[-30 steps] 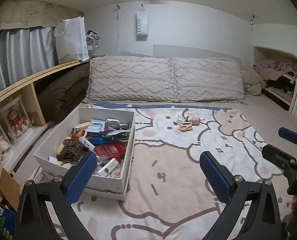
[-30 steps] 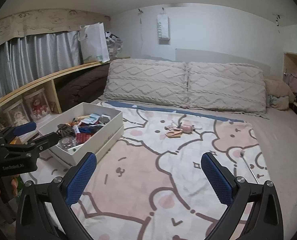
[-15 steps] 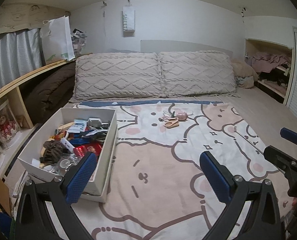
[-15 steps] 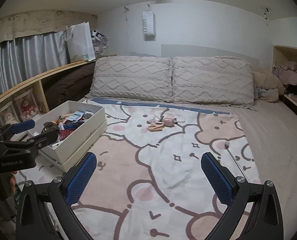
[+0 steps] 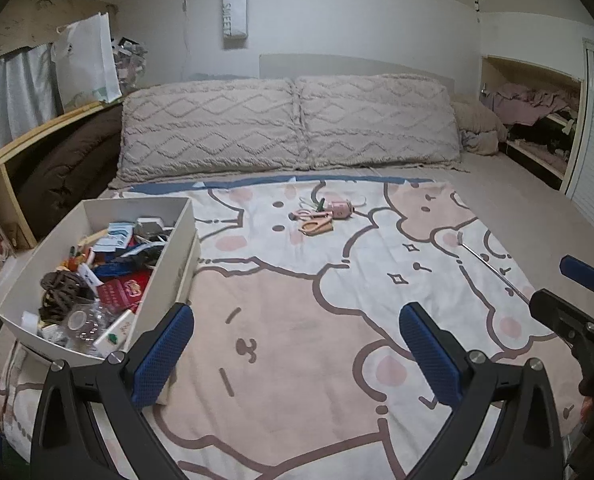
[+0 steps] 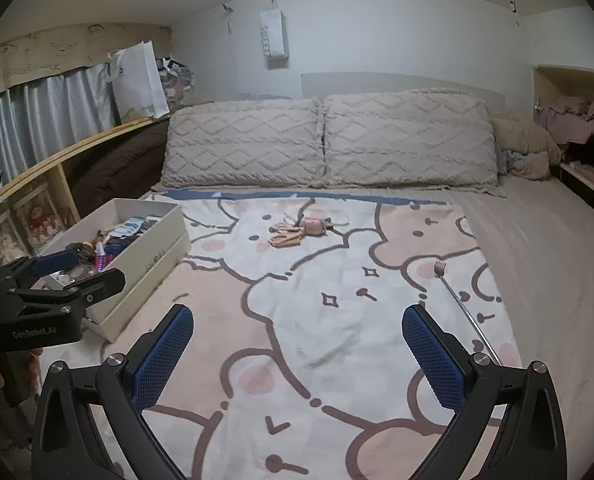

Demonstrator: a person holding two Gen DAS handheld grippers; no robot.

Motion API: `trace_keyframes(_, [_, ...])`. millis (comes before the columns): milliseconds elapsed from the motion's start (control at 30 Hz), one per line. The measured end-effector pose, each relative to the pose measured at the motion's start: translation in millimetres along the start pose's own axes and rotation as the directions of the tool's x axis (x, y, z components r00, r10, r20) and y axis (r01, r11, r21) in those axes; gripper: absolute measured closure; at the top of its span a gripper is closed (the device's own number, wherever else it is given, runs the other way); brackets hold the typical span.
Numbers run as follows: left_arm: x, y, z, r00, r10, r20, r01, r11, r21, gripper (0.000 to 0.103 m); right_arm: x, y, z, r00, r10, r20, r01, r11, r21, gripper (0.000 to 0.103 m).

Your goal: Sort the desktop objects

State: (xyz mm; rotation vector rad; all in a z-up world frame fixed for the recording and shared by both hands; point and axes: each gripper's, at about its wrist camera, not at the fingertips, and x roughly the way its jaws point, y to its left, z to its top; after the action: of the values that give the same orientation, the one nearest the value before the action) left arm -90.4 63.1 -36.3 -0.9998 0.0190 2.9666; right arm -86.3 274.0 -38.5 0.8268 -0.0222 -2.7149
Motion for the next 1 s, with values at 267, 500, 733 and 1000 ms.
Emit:
trace_keyframes(267, [37,-7,-4,0.997,-0.016,-0.069,0.016,1.000,-0.006,0.000,31,-15,-9,0.998,-0.001,-0.066,0.002,1.000,0.020,0.000])
trace_keyframes(500, [70,-6,-1,0.990,-0.018,-0.137,0.016,1.000,-0.017,0.000,65,-22,-7,0.990,0.003,-0.141,0.003,0.999,0.043,0.000])
trace_keyframes(733, [103,-1,9,0.979,-0.034,-0.199,0.025,0.999,-0.045,0.000,96,-26,4,0.980,0.020,-0.200,-0.009,0.998,0.058,0.000])
trace_keyframes(1000, [146,8,30,0.963,-0.064,-0.263,0.041,0.995,-0.090,0.000,135,-32,21,0.965,0.028,-0.259,-0.008,0.997,0.077,0.000])
